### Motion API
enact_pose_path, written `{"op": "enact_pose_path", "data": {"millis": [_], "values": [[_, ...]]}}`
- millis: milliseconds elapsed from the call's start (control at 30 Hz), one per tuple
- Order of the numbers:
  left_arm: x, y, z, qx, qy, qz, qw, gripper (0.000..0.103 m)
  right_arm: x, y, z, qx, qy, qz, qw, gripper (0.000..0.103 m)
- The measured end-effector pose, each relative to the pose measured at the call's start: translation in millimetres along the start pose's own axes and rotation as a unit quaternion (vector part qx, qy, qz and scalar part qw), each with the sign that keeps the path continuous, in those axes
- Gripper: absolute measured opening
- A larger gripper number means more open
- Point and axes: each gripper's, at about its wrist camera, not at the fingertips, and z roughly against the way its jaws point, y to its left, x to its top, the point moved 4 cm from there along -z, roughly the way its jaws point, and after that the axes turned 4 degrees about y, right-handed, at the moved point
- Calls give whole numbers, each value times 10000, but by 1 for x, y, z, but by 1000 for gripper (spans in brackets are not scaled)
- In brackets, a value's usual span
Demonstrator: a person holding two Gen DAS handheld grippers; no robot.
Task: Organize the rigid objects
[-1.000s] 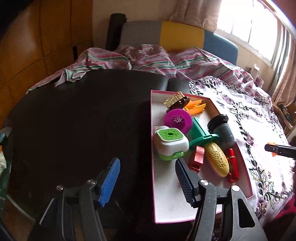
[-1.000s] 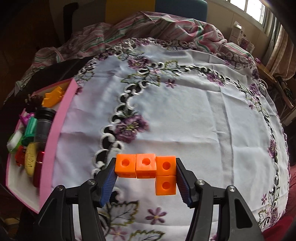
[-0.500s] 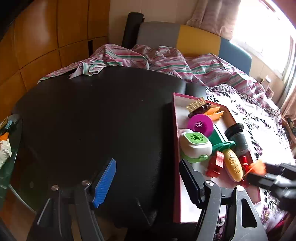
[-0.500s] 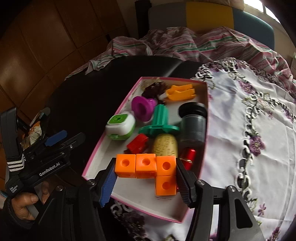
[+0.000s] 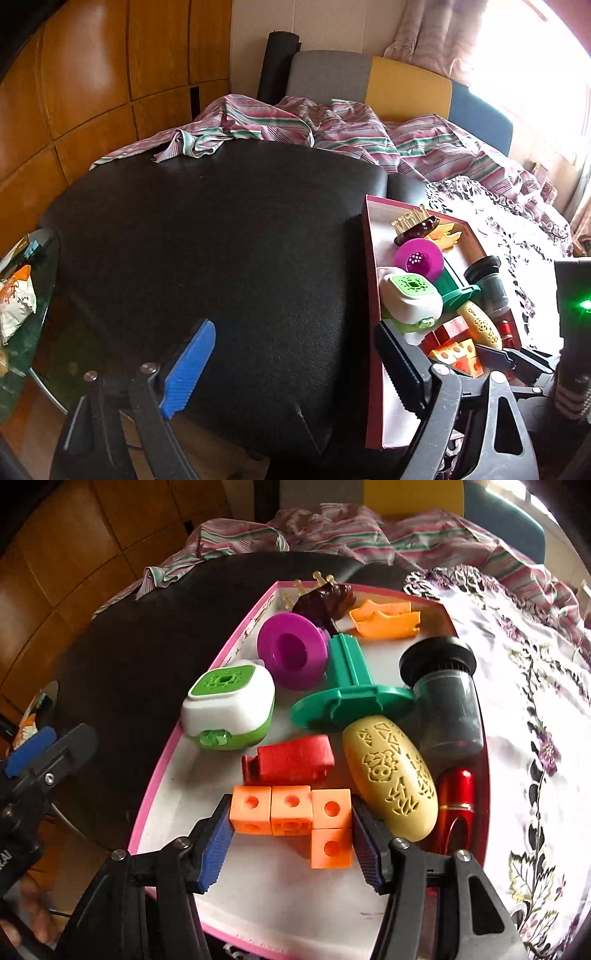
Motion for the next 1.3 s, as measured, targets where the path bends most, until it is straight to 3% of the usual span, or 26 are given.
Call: {"op": "enact_pose_path", "data": {"millis": [200,433,733,1033,1300], "values": [[4,-1,5,148,-110,-4,9998,103,-5,-3,3,221,-59,87,9997,65],[4,-4,9,300,-127,-40,9995,103,-13,-3,34,358,-617,209,9972,70],[2,-14,28,143,-277,-3,9995,103,-11,-20,66,-278,-1352,-358,9898,70],[-2,-28,45,156,-580,-97,9981,103,-12,-44,77,-557,-1490,-653,9851,70],[-4,-34,46,138,-542,-162,9983,103,-14,-42,81,-670,-1590,-571,9833,70]]}}
